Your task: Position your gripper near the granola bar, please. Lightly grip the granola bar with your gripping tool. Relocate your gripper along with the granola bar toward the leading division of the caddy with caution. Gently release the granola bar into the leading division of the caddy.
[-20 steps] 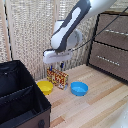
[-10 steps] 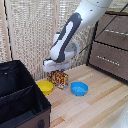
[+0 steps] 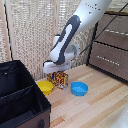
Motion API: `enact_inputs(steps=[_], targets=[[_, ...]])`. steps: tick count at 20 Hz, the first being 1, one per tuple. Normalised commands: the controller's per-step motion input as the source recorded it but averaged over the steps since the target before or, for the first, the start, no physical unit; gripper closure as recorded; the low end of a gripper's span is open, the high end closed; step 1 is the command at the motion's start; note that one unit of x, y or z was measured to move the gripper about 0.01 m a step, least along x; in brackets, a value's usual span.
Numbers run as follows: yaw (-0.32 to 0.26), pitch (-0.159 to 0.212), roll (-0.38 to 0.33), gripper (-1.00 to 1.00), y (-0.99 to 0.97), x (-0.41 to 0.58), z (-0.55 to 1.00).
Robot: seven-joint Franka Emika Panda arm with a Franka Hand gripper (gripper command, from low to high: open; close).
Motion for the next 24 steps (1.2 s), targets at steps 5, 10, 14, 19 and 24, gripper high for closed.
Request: enact_inputs(steps=[5, 10, 14, 19, 24], targets=[[-0.009, 0.005, 0.000, 1.00, 0.02, 0.000, 0.03], [-0.042, 0.055, 0.000, 1.00, 0.00, 0.105, 0.45], [-0.028, 0.056, 0.000, 1.00, -0.01, 0.224, 0.95], [-0.067, 0.032, 0.008, 1.00, -0.04, 0.315, 1.00], [-0.101, 0.105, 0.004, 1.00, 0.02, 0.204, 0.93]])
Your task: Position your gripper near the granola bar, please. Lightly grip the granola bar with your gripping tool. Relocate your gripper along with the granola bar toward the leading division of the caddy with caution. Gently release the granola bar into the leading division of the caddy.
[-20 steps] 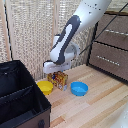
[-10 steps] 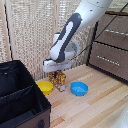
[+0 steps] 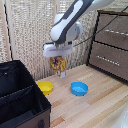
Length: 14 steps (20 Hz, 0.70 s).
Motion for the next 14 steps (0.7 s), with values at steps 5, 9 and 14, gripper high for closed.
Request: enact_inputs(steps=[5, 9, 14], targets=[[-0.054, 0.172, 0.000, 1.00, 0.07, 0.147, 0.82], [-0.181, 0.089, 0.014, 1.00, 0.00, -0.006, 0.79], [-0.247, 0.000, 0.054, 1.00, 0.01, -0.197, 0.62]])
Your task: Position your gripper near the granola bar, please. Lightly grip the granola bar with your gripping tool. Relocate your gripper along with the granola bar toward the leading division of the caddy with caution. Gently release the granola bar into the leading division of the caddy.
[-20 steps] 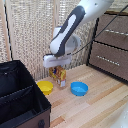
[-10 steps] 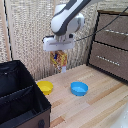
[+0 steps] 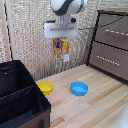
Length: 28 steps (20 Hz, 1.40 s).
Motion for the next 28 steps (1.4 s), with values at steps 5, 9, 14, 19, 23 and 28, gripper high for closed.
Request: enact_inputs(steps=[5, 9, 14, 19, 23, 28], targets=[[-0.253, -0.006, 0.075, 1.00, 0.07, -0.153, 0.62], [-0.275, -0.017, 0.002, 1.00, 0.37, -0.023, 0.31], [-0.254, 0.000, 0.000, 1.00, 0.51, 0.000, 0.03], [-0.144, 0.036, 0.000, 1.00, 0.67, -0.201, -0.11], [-0.080, 0.037, 0.000, 1.00, 0.72, -0.399, -0.09], [-0.087, 0.003, 0.014, 1.00, 0.65, -0.439, 0.00]])
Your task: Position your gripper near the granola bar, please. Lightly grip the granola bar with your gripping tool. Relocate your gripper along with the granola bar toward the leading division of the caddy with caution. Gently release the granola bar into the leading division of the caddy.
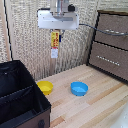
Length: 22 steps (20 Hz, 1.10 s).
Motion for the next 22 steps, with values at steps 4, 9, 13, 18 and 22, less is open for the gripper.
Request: enact_inputs(steps=[4, 9, 13, 18, 22], targets=[[-0.212, 0.000, 0.000, 1.00, 0.60, -0.080, 0.00], [-0.241, 0.000, 0.000, 1.00, 0.58, 0.000, -0.04], [-0.218, 0.030, 0.000, 1.00, 0.58, -0.024, -0.07], [-0.132, 0.002, 0.001, 1.00, 0.60, -0.366, 0.00], [-0.126, 0.000, 0.000, 1.00, 0.62, -0.404, 0.00]])
